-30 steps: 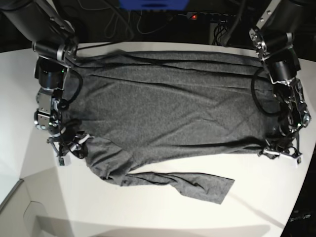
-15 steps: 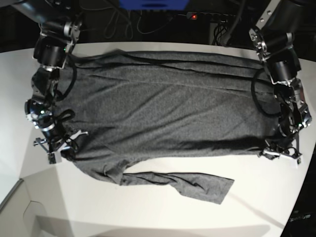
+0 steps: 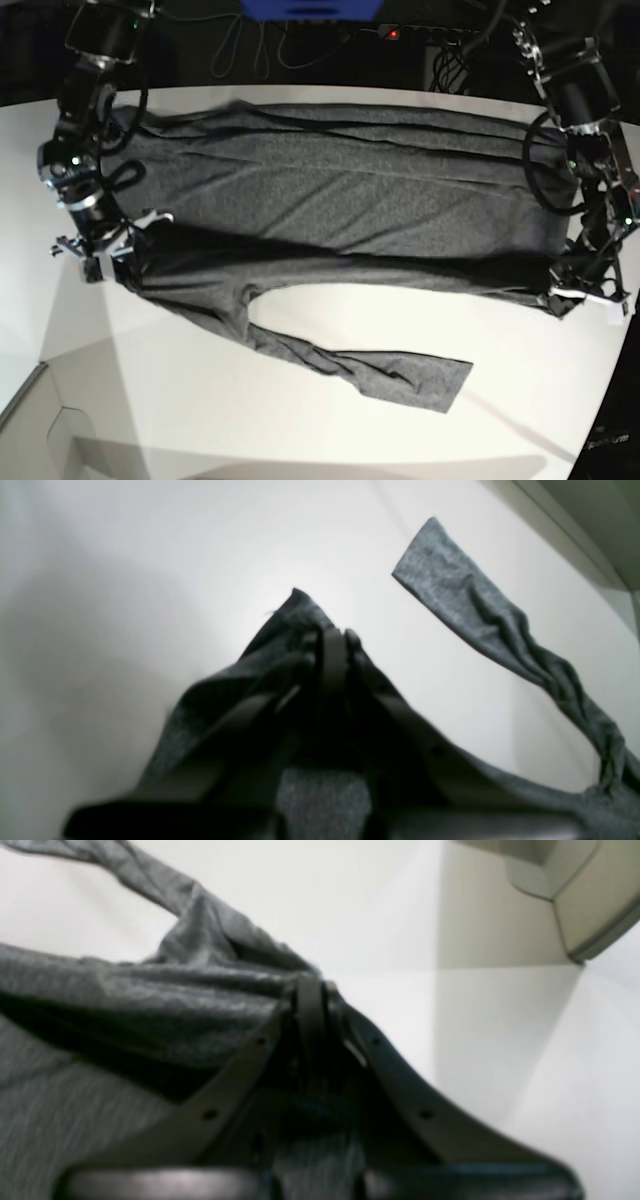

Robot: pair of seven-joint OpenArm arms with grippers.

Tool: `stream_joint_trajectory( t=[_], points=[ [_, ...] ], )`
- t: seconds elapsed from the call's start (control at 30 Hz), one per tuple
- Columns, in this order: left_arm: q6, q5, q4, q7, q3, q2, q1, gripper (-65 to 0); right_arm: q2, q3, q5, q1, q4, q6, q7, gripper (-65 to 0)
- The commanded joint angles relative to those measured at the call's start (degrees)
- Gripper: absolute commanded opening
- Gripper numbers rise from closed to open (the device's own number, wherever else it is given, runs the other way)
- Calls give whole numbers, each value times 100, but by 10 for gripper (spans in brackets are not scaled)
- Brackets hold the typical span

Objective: Layout the t-shirt on the table in an organized manner, then fold the t-shirt properly
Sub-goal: 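Lift the grasped edge with both grippers and fold it over the shirt, then lower the folded edge and pull it straight with both grippers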

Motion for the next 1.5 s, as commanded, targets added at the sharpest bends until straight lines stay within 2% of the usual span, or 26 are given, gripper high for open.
stream_joint_trajectory(
  t=[0.0,0.4,1.2,1.47],
  points=[
    [-33,-86,203,-117,-30,-110,24,-649,49,15,186,-29,233,1,169,-650],
    [-59,-614,625,-117,-927,-154,1131,-649,49,129,256,-908,524,10,231,-650],
    [-77,-614,617,-117,-953,-171,2098,-649,57,129,256,-1523,480,10,231,-650],
    [-77,-614,617,-117,-953,5,2116,-648,49,349,256,-1559,524,10,240,-650]
  ],
)
